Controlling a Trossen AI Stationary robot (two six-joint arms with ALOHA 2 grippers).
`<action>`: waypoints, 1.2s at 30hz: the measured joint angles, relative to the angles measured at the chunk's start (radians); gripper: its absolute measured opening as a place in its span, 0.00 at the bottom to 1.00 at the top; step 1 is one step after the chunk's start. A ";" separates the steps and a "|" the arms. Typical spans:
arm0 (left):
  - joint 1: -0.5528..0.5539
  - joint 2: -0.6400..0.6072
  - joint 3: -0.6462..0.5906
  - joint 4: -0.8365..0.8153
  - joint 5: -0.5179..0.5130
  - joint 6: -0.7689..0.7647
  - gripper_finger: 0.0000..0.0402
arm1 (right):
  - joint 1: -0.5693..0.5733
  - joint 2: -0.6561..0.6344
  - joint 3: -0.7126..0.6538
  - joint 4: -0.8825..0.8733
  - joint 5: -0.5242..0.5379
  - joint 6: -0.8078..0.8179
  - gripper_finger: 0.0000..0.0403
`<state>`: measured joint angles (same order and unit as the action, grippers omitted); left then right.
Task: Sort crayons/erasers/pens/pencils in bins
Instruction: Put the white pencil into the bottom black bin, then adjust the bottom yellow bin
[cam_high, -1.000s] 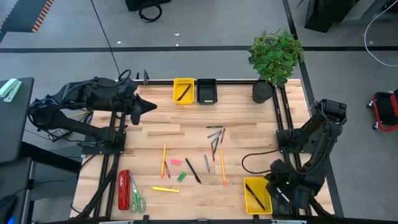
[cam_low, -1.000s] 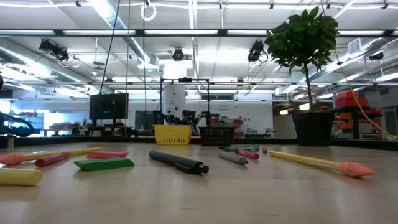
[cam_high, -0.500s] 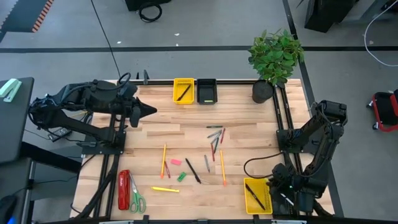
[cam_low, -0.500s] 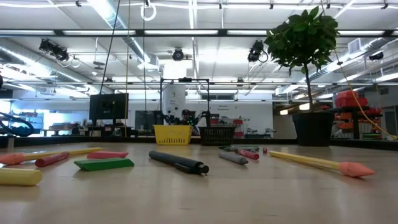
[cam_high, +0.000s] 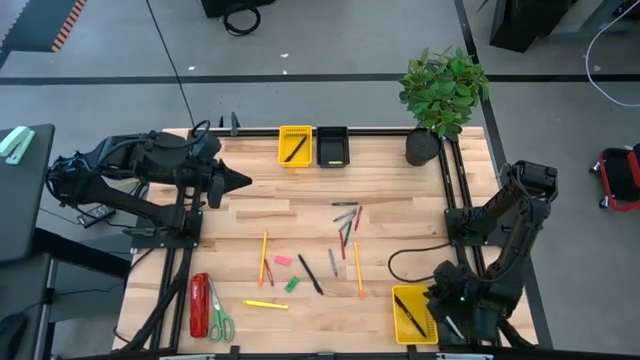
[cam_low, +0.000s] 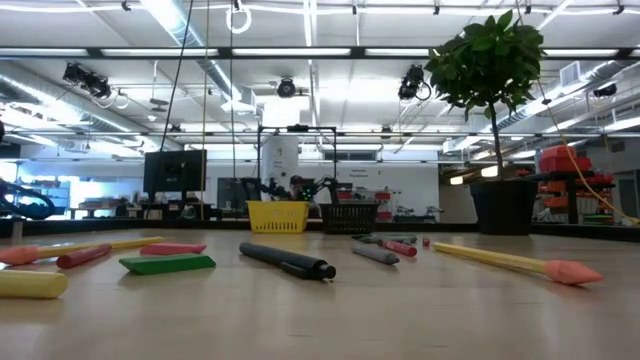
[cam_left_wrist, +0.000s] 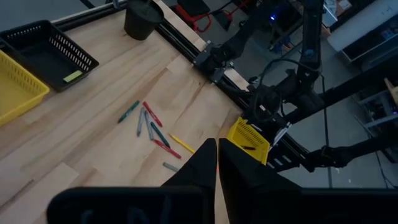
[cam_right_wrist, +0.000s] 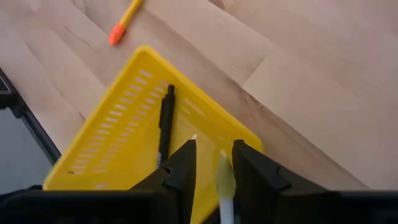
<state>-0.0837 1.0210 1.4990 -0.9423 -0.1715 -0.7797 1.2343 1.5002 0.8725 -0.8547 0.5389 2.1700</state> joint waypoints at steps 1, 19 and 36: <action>0.000 0.000 0.000 0.002 0.000 0.002 0.06 | -0.004 0.000 0.003 0.000 0.001 0.000 0.26; 0.032 0.000 -0.001 0.051 -0.011 0.107 0.05 | -0.241 -0.121 0.089 -0.074 0.014 -0.263 0.22; 0.069 0.009 -0.001 0.078 -0.009 0.211 0.05 | -0.659 -0.100 0.005 0.027 -0.496 -0.379 0.22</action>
<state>-0.0151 1.0300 1.4982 -0.8643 -0.1802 -0.5682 0.5755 1.4002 0.8772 -0.8272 0.0428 1.7915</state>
